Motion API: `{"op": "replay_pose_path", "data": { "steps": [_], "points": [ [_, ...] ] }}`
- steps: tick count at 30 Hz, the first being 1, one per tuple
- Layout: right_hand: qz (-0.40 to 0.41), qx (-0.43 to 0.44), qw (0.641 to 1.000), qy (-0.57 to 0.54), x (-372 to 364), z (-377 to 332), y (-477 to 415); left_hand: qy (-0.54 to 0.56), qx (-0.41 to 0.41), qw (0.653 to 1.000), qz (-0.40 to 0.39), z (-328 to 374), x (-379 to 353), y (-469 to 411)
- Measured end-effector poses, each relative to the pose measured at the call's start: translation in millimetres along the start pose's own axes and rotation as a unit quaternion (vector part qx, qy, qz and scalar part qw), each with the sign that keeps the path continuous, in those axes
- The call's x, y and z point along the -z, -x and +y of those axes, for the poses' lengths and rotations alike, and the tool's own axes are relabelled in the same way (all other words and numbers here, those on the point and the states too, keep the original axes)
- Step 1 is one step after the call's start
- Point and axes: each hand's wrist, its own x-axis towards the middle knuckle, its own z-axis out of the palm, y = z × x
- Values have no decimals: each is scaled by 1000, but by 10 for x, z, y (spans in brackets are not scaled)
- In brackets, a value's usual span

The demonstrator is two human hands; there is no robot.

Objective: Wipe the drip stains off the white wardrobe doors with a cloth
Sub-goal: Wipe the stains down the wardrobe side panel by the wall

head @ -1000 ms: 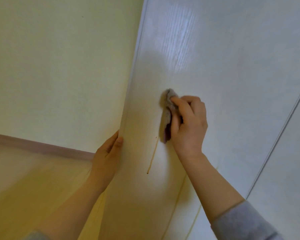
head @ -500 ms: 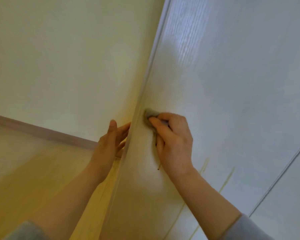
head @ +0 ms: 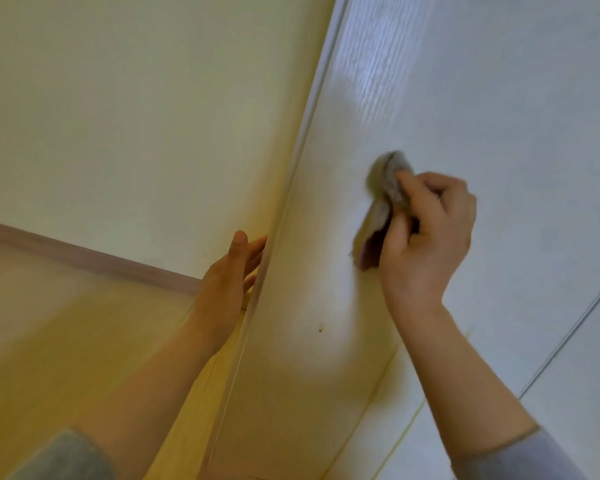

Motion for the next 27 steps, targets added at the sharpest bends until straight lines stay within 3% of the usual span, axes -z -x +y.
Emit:
{"op": "replay_pose_path", "data": {
  "steps": [4, 8, 13, 18, 21, 27],
  "points": [
    [-4, 29, 1000, -12, -202, -32, -128, -1, -26, 999, 32, -28, -67, 1],
    [-69, 117, 990, -45, -372, -218, -27, 39, -16, 998, 40, -107, -2, -41],
    [-167, 157, 972, -60, -388, -194, 284, 93, 25, 994, 48, -171, 46, -64],
    [-221, 237, 945, -48, -219, -78, 834, 76, 31, 995, 50, -114, 23, -21],
    [-185, 153, 970, -42, -61, -59, 753, 24, 6, 999, 43, -77, -16, 8],
    [5, 17, 999, 30, 180, 229, -132, -143, -47, 987, 57, -152, -55, -20]
  ]
}}
